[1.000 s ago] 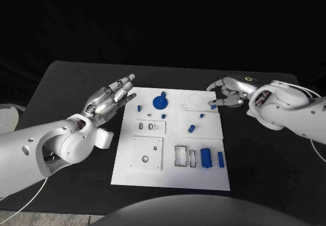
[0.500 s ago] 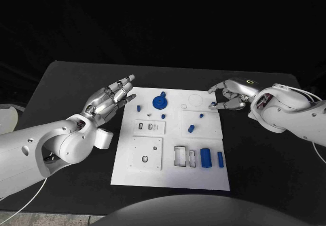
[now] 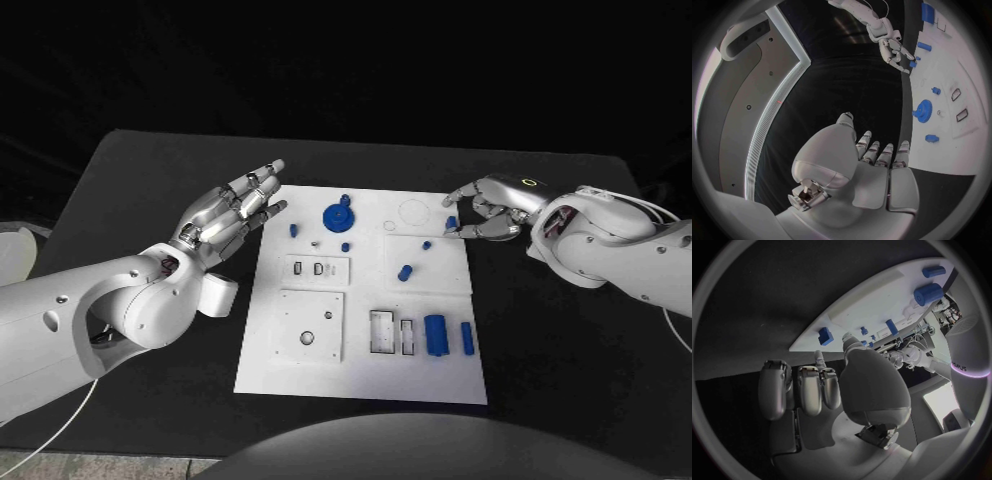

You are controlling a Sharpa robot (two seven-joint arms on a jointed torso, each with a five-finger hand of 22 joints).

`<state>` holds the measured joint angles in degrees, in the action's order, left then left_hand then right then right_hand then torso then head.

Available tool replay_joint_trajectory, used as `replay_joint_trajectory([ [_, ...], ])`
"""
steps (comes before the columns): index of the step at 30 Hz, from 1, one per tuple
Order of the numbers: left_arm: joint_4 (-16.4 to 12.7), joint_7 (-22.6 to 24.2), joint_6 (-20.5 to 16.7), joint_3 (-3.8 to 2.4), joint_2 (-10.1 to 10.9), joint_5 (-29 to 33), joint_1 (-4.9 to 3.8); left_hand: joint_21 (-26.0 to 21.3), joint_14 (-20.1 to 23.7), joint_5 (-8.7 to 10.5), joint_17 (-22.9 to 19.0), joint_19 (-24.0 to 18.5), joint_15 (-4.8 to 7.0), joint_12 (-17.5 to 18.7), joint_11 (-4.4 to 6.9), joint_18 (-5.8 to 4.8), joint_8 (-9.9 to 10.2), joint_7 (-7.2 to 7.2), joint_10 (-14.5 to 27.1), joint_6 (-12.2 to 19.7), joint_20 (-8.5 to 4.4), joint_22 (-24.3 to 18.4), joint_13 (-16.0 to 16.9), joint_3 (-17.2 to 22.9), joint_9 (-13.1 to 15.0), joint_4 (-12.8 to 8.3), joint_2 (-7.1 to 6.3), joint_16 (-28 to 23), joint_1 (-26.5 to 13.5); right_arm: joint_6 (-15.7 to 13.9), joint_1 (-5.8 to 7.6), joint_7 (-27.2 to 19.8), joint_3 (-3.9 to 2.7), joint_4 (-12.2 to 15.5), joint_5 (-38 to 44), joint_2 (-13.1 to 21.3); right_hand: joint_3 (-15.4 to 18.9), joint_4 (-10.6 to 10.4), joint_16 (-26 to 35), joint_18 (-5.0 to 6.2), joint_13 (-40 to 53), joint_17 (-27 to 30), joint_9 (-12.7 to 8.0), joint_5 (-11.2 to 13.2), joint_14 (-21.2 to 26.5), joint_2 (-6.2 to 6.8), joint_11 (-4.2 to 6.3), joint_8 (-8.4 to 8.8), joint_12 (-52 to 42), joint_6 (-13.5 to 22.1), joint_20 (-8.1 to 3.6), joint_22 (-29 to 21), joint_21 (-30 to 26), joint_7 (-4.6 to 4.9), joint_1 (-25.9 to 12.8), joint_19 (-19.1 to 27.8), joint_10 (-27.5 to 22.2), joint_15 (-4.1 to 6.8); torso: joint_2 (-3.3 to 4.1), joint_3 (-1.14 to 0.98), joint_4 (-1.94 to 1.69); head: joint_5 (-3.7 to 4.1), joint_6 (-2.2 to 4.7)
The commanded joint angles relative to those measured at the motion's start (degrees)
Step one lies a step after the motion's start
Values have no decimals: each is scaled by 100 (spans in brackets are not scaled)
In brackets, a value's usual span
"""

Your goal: Assemble the parts on the task board

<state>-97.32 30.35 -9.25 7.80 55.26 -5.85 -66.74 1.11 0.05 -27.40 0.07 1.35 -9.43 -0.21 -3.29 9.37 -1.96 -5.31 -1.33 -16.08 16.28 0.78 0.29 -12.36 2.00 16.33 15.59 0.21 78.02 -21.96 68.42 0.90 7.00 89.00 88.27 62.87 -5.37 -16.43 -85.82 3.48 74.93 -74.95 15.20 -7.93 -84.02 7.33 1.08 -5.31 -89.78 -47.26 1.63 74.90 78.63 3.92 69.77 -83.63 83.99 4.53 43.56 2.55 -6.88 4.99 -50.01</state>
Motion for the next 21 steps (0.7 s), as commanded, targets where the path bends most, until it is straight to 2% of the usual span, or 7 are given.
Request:
replay_joint_trajectory([
  [1,-4,27,120,-2,-1,6,0,19,-5,-15,-7,13,-52,-17,-34,89,-14,-28,-7,-22,36,7,8,20,7,-9,34,-21,23,81,-18,-44,-1,-28,5,-20,-49,6,19,-39,1507,-1009,-3,-118,-501,-19,25,-49,-22,-65,0,824,-29,-8,98,7,601,29,0,-1,-1,14,1],
  [7,-4,25,123,-2,4,6,0,21,-5,-14,-7,14,-54,-16,-36,89,-13,-29,-6,-23,37,7,8,21,7,-8,35,-21,23,100,-37,-37,-1,-80,8,-54,-77,37,21,-36,1507,-1001,7,-230,-499,-47,23,-80,-22,-112,2,823,-49,-6,210,15,601,28,1,-3,-1,-46,1],
  [15,0,20,129,-2,9,6,0,21,-5,-14,-7,14,-54,-16,-36,89,-13,-30,-6,-23,37,7,8,21,7,-8,36,-21,23,118,-44,-18,-1,-122,16,-75,-98,73,29,-29,1507,-986,67,-419,-495,-93,20,-173,-22,-250,5,818,-85,-4,337,30,601,25,-2,-2,-10,-53,1],
  [21,5,19,130,-2,4,6,0,21,-5,-14,-7,15,-56,-16,-37,89,-13,-30,-7,-21,37,8,8,22,6,-7,36,-21,24,123,-46,-14,-1,-145,25,-87,-105,97,42,-25,1507,-967,114,-534,-490,-116,21,-227,-22,-319,5,814,-108,-4,396,39,601,25,-5,3,0,-42,1],
])
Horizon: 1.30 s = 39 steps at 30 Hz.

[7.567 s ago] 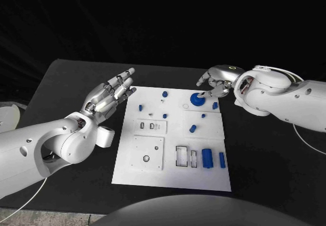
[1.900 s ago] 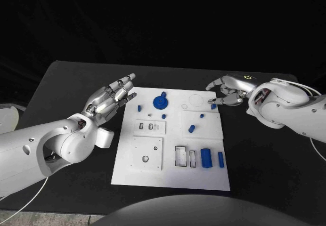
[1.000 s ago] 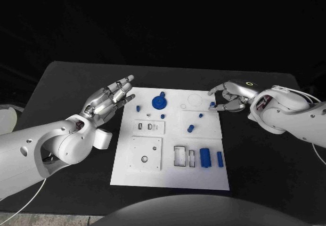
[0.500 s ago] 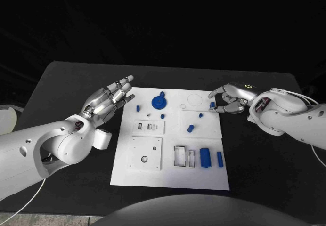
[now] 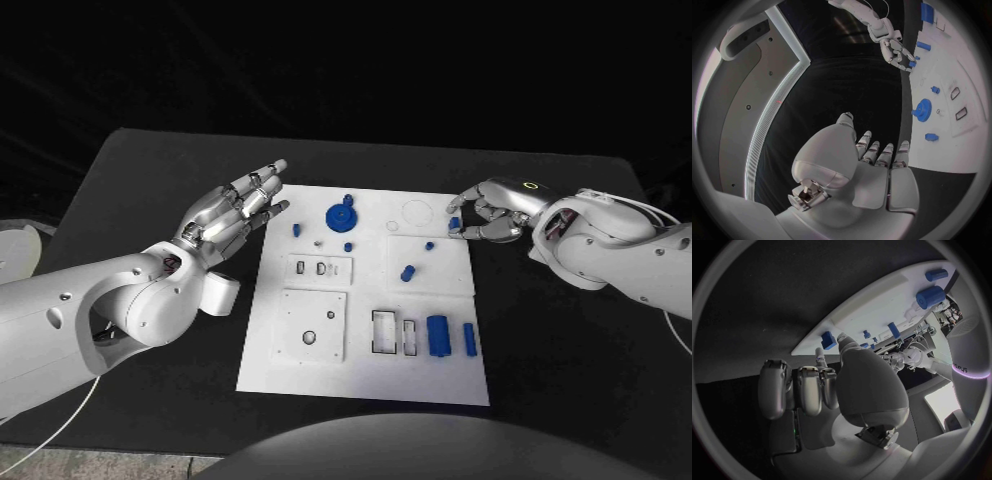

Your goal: Assemble the parts on the task board

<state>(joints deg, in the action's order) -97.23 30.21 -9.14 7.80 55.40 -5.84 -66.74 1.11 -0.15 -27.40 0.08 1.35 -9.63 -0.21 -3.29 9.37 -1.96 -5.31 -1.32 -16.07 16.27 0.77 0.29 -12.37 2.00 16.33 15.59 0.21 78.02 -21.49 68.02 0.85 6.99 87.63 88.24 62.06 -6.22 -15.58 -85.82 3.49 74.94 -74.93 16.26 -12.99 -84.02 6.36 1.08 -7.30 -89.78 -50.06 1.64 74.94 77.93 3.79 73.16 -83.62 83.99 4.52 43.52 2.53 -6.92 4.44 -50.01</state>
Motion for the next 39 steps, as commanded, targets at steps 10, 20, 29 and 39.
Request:
replay_joint_trajectory([
  [10,11,29,123,-2,-21,5,-1,23,15,-15,-8,17,-38,-16,-38,89,-12,-31,-5,-18,38,9,8,23,7,-7,37,-21,25,102,-14,19,0,-28,49,-8,-15,25,69,-18,1506,-935,37,-52,-483,-18,20,-62,-22,-81,5,798,-70,10,81,54,601,25,-3,2,0,45,1],
  [20,24,12,146,-2,-24,8,-1,24,15,-13,-8,18,-42,-16,-39,89,-11,-33,-5,-14,39,10,8,24,6,-6,37,-21,24,82,-22,8,0,-23,72,0,-10,81,144,1,1506,-846,121,-57,-460,-21,22,-173,-22,-181,6,760,-161,4,171,99,601,25,2,3,9,25,1],
  [29,35,8,166,-2,-35,11,-1,26,15,-10,-8,20,-45,-16,-40,88,-11,-34,-5,-17,39,11,8,23,6,-5,36,-21,23,94,-27,45,0,-24,100,-5,-3,130,200,17,1506,-780,200,-50,-444,-21,27,-275,-22,-241,4,728,-239,-1,243,135,601,30,-3,0,7,74,1],
  [39,42,3,183,-1,-32,11,0,27,15,-8,-8,21,-46,-16,-40,88,-11,-34,-7,-18,40,11,9,22,6,-4,34,-21,22,82,-29,101,0,-23,128,-34,22,173,262,39,1506,-706,381,-20,-424,-79,53,-506,-22,-344,-7,686,-351,-42,289,180,601,45,-1,4,4,88,1],
])
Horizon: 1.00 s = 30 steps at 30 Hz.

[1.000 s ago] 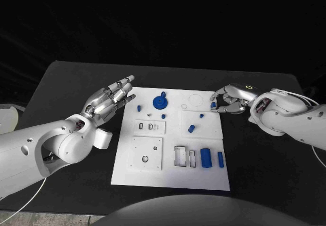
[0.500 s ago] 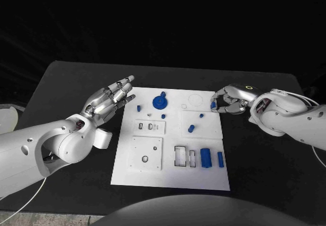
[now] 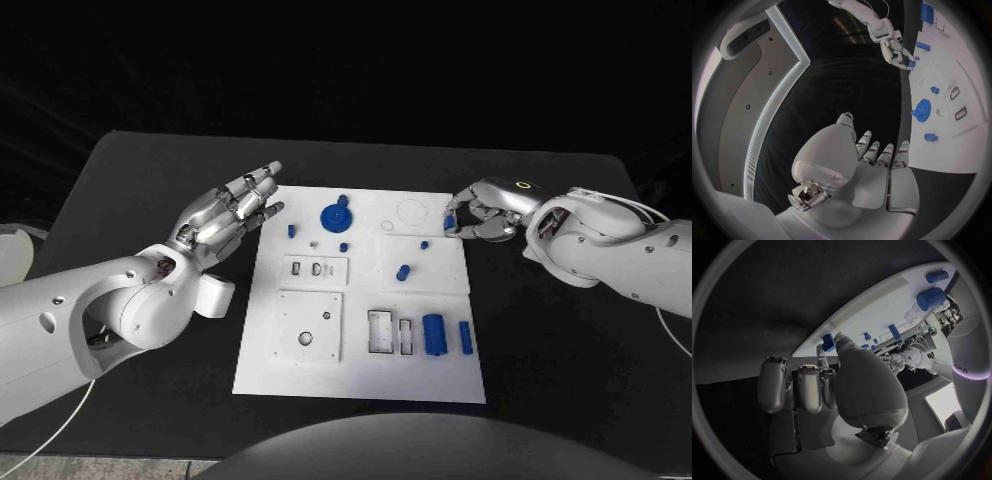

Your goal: Assemble the parts on the task board

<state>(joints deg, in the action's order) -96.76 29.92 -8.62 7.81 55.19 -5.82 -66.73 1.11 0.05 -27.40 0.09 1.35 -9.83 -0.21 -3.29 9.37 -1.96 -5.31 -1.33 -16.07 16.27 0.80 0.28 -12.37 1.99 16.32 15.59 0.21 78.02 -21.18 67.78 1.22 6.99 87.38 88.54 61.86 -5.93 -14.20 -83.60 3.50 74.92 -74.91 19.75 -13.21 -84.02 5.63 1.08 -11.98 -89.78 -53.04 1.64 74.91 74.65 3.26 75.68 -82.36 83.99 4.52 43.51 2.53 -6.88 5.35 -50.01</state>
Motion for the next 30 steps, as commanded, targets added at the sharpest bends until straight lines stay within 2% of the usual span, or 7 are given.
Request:
replay_joint_trajectory([
  [1,-4,30,134,-2,-12,9,0,27,-5,-8,-9,22,-28,-16,-41,88,-11,-35,-9,-19,40,9,10,22,7,-4,33,-21,22,50,-6,71,0,2,102,-18,-6,36,42,38,1508,-706,35,4,-424,-8,54,-43,-22,-47,-8,689,-26,10,37,55,601,46,0,4,2,-2,1],
  [8,0,11,152,-2,-19,9,0,27,-5,-8,-9,22,-28,-16,-41,88,-11,-35,-9,-19,40,9,10,22,7,-4,33,-21,22,4,-9,110,0,-2,116,-45,10,77,65,46,1508,-675,203,-28,-418,-63,81,-253,-22,-138,-29,677,-76,-17,69,64,601,67,-4,3,-3,17,1],
  [13,1,2,160,-2,-19,9,0,28,-5,-7,-9,22,-29,-17,-42,88,-13,-36,-10,-29,40,9,10,21,8,-3,33,-21,21,-116,-11,87,0,3,119,-44,-27,154,69,48,1508,-664,352,-319,-418,-143,110,-421,-22,-186,-52,680,-99,-50,161,59,601,90,0,0,-5,9,1],
  [16,0,-9,167,-1,-12,9,0,28,-5,-7,-9,22,-29,-17,-42,88,-13,-36,-10,-29,40,9,10,21,9,-3,33,-21,21,-287,-11,37,0,11,120,-36,-90,229,71,45,1508,-657,447,-636,-419,-207,122,-510,-22,-166,-69,690,-105,-59,262,48,601,104,-1,2,-1,-1,1],
  [23,-6,-28,173,1,14,9,0,28,-5,-6,-9,23,-33,-19,-51,87,-18,-47,-17,-57,41,9,12,21,13,1,34,-21,17,-713,3,-42,-1,137,82,2,-171,301,71,43,1508,-651,546,-849,-424,-271,125,-632,-22,-239,-75,701,-109,-61,373,35,601,112,4,5,14,3,1],
  [26,-6,-29,176,2,9,9,0,28,-5,-6,-9,23,-33,-19,-51,87,-18,-47,-17,-57,41,9,12,21,13,1,34,-21,17,-800,75,-43,-2,278,-1,20,-171,297,83,43,1508,-636,557,-827,-421,-272,113,-645,-22,-245,-74,700,-115,-44,368,35,601,108,3,2,1,14,1],
  [30,-1,-29,183,3,-8,9,1,29,-5,-5,-9,24,-34,-20,-64,86,-23,-59,-24,-79,41,9,14,21,16,3,34,-21,14,-738,281,24,-3,588,-164,-8,-158,270,98,45,1508,-616,591,-683,-419,-268,59,-681,-22,-270,-53,693,-145,-18,332,40,601,70,5,-3,2,25,1],
])
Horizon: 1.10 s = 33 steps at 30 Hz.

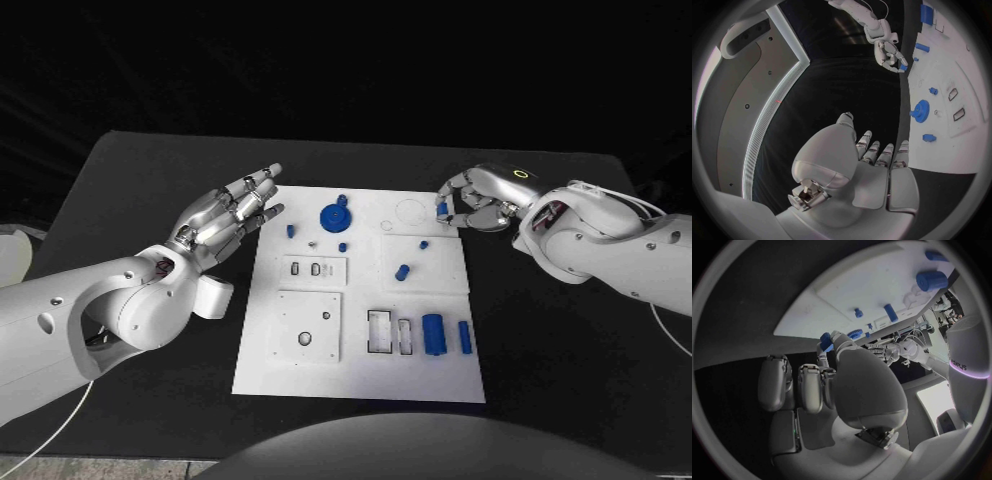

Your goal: Assemble the parts on the task board

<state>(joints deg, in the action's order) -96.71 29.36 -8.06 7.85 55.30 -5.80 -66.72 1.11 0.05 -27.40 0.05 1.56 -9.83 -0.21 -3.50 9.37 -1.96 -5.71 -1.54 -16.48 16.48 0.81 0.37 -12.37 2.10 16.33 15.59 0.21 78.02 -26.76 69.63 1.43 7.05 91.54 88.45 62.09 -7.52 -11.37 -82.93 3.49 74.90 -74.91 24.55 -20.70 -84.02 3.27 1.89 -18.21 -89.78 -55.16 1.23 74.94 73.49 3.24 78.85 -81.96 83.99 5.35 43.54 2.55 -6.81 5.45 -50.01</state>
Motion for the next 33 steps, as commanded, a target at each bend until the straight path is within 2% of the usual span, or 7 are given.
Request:
replay_joint_trajectory([
  [1,-4,26,126,-1,-25,7,0,29,-5,-5,-5,3,-34,-21,-43,87,-23,-18,-3,-38,20,7,5,21,5,3,34,-21,14,-165,159,26,-10,275,-185,-52,3,-19,44,50,1510,-600,116,98,-416,-30,-36,-62,-22,-59,-5,681,-51,-11,9,8,601,-22,0,-4,-7,16,1],
  [5,8,24,134,1,-47,7,3,29,-5,-5,-5,3,-34,-21,-43,87,-23,-18,-3,-38,20,7,5,21,5,3,34,-21,14,-45,336,122,-13,711,-235,-212,11,-22,46,52,1510,-598,121,139,-416,-19,-49,-61,-22,-53,5,676,-66,-1,-1,13,601,-35,-4,-12,-33,19,1],
  [11,-14,9,120,4,-29,7,5,31,-5,-6,-5,5,-34,-21,-47,87,-25,-22,-6,-49,20,9,6,22,6,3,34,-21,14,486,378,437,-15,955,-148,-641,51,-52,91,69,1510,-542,123,321,-404,7,-96,-39,-22,-37,41,643,-155,27,-77,46,601,-75,1,-1,-26,-60,1],
  [16,-40,-3,92,6,2,8,6,31,-5,-6,-5,5,-34,-21,-47,87,-25,-22,-6,-49,20,9,6,22,6,3,34,-21,14,845,283,672,-16,936,-5,-1019,61,-49,153,94,1510,-470,121,402,-385,16,-122,-24,-22,-36,60,592,-273,42,-90,99,601,-96,-7,10,-32,-88,1],
  [21,-51,-6,76,7,18,8,6,32,-6,-9,-5,6,-34,-23,-51,87,-28,-26,-11,-61,20,9,7,23,8,2,34,-20,15,1049,156,795,-17,816,192,-1377,51,-26,155,98,1510,-467,124,398,-383,13,-126,-27,-22,-56,68,586,-292,40,-67,105,601,-103,-1,4,-16,-134,1],
  [27,-61,-13,77,7,13,9,5,34,-7,-13,-5,8,-33,-23,-54,86,-29,-28,-12,-67,20,10,7,24,9,0,34,-20,17,1163,-1,902,-18,635,430,-1663,40,5,165,104,1510,-457,126,368,-379,15,-126,-25,-22,-74,75,576,-321,39,-39,116,601,-105,-1,2,-19,-159,1],
  [33,-57,-31,77,7,8,9,5,34,-7,-13,-5,8,-33,-23,-54,86,-29,-28,-12,-68,20,10,7,24,9,0,34,-20,17,1236,-103,961,-19,480,503,-1818,28,36,176,114,1510,-443,126,311,-375,19,-132,-16,-22,-84,82,560,-364,43,-19,132,601,-110,5,-3,-6,-187,1],
])
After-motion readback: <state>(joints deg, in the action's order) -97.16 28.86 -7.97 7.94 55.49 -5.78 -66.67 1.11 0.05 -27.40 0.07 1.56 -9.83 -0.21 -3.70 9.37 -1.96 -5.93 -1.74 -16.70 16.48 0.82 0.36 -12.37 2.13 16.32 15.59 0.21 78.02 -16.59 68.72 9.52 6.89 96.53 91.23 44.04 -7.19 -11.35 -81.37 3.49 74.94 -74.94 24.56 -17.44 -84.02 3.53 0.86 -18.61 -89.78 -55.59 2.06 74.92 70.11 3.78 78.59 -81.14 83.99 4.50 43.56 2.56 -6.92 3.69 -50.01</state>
